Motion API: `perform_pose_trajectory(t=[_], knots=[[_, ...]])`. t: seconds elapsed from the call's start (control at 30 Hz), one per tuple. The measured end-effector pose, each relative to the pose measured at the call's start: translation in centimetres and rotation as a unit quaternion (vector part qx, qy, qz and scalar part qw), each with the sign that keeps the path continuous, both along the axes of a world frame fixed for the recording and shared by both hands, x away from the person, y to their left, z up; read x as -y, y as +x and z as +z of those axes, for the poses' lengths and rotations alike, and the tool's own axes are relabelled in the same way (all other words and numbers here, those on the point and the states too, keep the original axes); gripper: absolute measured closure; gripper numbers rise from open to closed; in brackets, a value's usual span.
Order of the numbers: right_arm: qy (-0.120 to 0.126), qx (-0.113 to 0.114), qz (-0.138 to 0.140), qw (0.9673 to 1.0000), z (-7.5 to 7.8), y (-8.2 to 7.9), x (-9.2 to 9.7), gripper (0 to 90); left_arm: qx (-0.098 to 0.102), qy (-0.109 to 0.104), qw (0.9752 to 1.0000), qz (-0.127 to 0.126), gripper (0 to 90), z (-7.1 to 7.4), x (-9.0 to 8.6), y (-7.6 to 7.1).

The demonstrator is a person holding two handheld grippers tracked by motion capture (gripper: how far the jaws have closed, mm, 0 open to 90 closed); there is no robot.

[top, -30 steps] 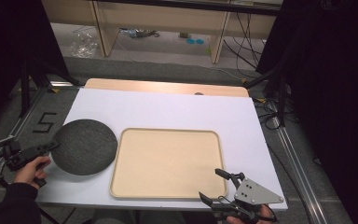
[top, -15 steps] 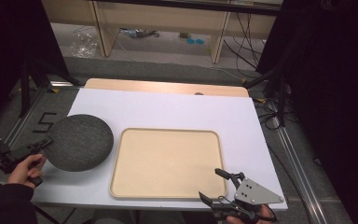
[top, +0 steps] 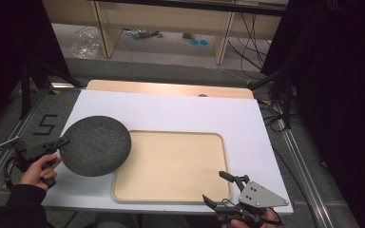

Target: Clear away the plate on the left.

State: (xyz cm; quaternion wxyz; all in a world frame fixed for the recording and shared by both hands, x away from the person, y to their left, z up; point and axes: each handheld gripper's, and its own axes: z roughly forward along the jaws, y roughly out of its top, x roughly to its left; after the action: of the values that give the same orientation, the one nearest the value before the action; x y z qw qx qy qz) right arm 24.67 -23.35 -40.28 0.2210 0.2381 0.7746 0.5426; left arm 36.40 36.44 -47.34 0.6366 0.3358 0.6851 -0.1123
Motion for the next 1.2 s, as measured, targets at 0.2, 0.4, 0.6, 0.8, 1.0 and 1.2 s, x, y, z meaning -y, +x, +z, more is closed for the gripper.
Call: perform_pose_trajectory(t=[0.2,0.4,0.6,0.8,1.0,1.2], knots=[[0.001,0.001,0.000,1.0000,0.0,0.0,0.0,19.3,0.005,0.006,0.9997,-0.023,82.0,0.5,1.5,0.2],[0.001,0.001,0.002,1.0000,-0.1,-0.1,-0.1,19.3,0.008,0.004,0.9982,-0.060,81.7,0.7,3.5,0.6],[0.002,0.002,0.003,1.0000,0.0,-0.1,-0.1,19.4,-0.002,0.006,0.9956,-0.094,81.3,0.9,6.2,1.0],[0.003,0.000,0.003,1.0000,0.0,-0.1,-0.1,19.4,-0.012,0.011,0.9936,-0.112,81.3,0.7,7.9,1.3],[0.003,0.000,0.004,1.0000,-0.1,0.0,-0.2,19.4,-0.017,0.022,0.9901,-0.138,80.7,0.4,9.7,1.6],[-0.001,-0.003,0.005,1.0000,-0.1,-0.1,-0.2,19.3,-0.012,0.016,0.9886,-0.149,80.7,-0.1,11.6,2.0]])
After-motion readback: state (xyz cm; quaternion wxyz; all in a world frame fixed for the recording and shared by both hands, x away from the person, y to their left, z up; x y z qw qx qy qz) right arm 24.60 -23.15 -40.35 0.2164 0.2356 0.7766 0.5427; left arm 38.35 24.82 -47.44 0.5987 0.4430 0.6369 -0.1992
